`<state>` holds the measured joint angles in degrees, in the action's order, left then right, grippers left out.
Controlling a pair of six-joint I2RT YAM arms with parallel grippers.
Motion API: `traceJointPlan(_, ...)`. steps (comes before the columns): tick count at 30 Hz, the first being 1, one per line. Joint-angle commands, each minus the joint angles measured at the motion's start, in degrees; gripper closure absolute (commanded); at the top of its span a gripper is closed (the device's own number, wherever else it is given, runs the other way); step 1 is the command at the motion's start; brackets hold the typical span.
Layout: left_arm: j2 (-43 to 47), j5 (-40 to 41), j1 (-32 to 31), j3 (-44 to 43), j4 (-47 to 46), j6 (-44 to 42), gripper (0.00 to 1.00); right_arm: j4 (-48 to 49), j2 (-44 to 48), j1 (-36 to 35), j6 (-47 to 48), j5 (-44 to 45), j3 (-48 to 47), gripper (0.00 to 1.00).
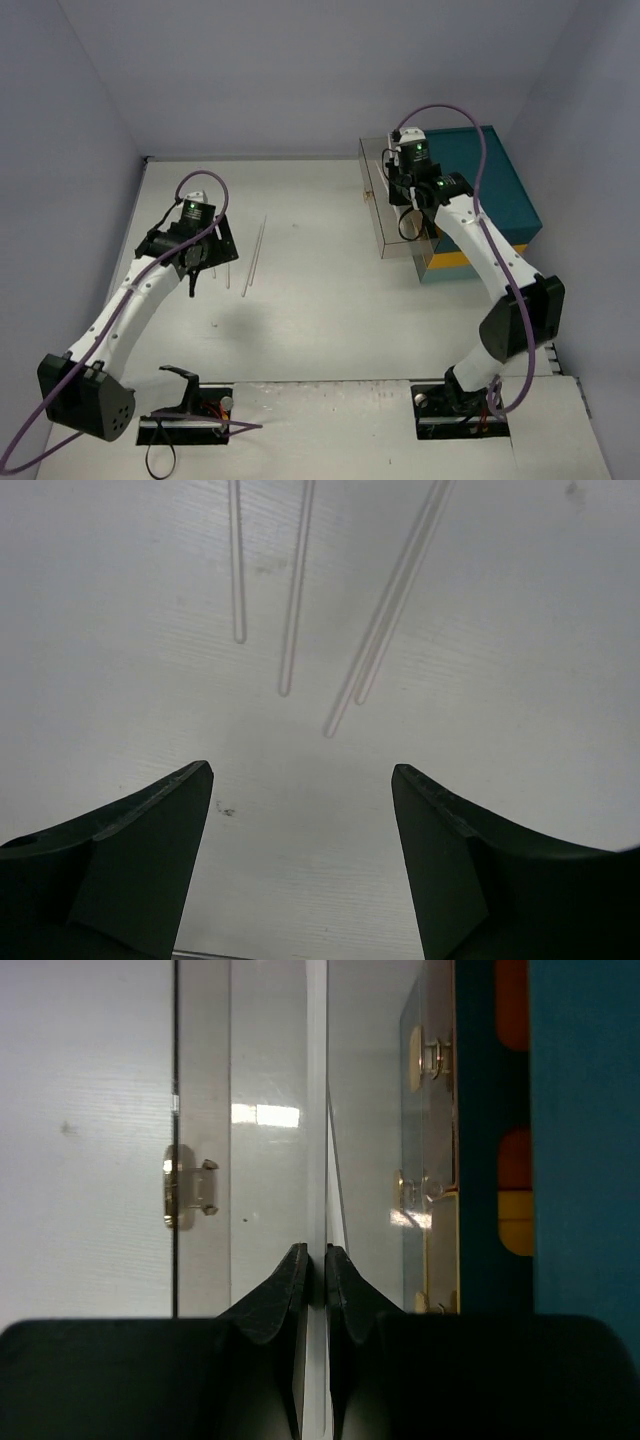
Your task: Sort the eating utensils into containers
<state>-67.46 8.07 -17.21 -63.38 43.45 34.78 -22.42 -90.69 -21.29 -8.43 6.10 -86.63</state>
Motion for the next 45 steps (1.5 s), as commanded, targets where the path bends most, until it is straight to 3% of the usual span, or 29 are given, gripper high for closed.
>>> traceJointPlan(1, -4.5, -0.35, 4.07, 0.41, 0.08, -4.63, 0.3, 0.88, -2.99, 0.36, 0.48, -0.3, -0.91, 1.0)
traceJointPlan(12, -14.78, -1.54, 9.66, -0.78, -2.03, -9.88, 0.32, 0.59, -1.87, 0.31, 1.65, -1.95, -2.17, 0.75)
traceJointPlan(21, -21.31, -3.5, 12.65, -1.31, -4.3, -11.86, 0.42, -0.03, 9.19, 0.37, 2.9, -0.08, -1.83, 0.54)
traceJointPlan(28, -27.25, -5.04, 13.74, -3.91, -6.19, -12.32, 0.51, 0.0, 16.08, 0.37, 4.03, 1.37, 0.55, 0.51)
traceJointPlan(38, -36.45, -5.43, 14.31, -8.54, -8.46, -10.93, 0.6, 0.0, 18.79, 0.37, 4.24, 1.6, 3.42, 0.5)
traceJointPlan(44, -38.53, -5.08, 14.39, -8.09, -10.11, -10.35, 0.78, 0.0, 18.98, 0.46, 4.12, 1.37, 3.39, 0.49)
traceJointPlan(45, -38.65, -5.14, 14.34, -7.8, -10.3, -10.29, 0.86, 0.0, 18.97, 0.41, 4.23, 1.2, 3.34, 0.49)
